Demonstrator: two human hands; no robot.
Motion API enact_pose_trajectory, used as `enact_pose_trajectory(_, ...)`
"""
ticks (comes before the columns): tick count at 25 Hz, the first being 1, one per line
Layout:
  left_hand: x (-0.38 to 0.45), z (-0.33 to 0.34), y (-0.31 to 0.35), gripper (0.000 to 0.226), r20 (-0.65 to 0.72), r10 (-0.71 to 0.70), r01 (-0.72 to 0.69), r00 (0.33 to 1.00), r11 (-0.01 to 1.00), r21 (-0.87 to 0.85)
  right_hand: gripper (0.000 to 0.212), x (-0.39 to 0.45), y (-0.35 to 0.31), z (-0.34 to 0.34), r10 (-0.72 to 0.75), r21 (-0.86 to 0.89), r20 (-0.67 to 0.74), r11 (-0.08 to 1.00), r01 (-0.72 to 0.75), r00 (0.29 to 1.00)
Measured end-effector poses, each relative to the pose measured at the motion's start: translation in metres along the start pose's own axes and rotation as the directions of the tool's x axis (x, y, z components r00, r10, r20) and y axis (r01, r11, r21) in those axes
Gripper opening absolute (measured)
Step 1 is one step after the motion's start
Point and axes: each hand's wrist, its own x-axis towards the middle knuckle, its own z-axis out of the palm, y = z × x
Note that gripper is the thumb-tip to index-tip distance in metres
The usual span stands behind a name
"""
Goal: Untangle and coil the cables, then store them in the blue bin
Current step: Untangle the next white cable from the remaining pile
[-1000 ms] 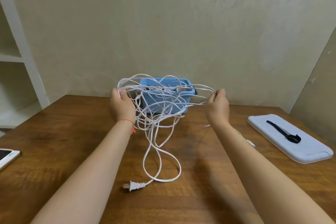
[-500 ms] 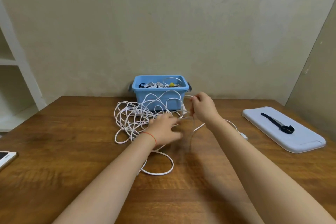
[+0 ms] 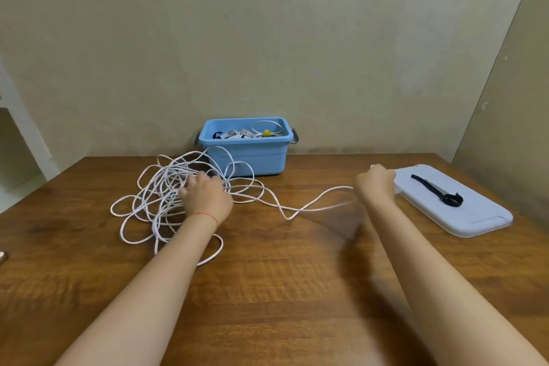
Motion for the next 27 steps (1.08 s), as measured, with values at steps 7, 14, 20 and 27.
enact_pose_trajectory(7, -0.031, 0.029, 0.046, 0.054, 0.006, 0.322, -0.279, 0.947, 0.828, -0.486, 0.029, -0.051, -0.007, 0.062, -0.565, -0.253, 0.348, 0.712, 0.655, 0.748)
enact_pose_trajectory(14, -0.033, 0.028, 0.031, 0.048, 0.112, 0.29, -0.229, 0.951, 0.897, -0.377, 0.016, -0.055, 0.006, 0.078, -0.562, -0.324, 0.342, 0.682, 0.656, 0.753)
enact_pose_trajectory(20, -0.027, 0.012, 0.004, 0.028, -0.093, -0.051, 0.057, 0.994, 0.996, 0.064, 0.008, -0.04, 0.009, 0.061, -0.574, -0.313, -0.07, 0.789, 0.528, 0.816)
enact_pose_trajectory(27, -0.058, 0.031, 0.058, 0.044, 0.19, 0.557, -0.476, 0.808, 0.808, -0.348, 0.011, -0.047, 0.013, 0.066, -0.562, -0.228, 0.095, 0.791, 0.568, 0.822)
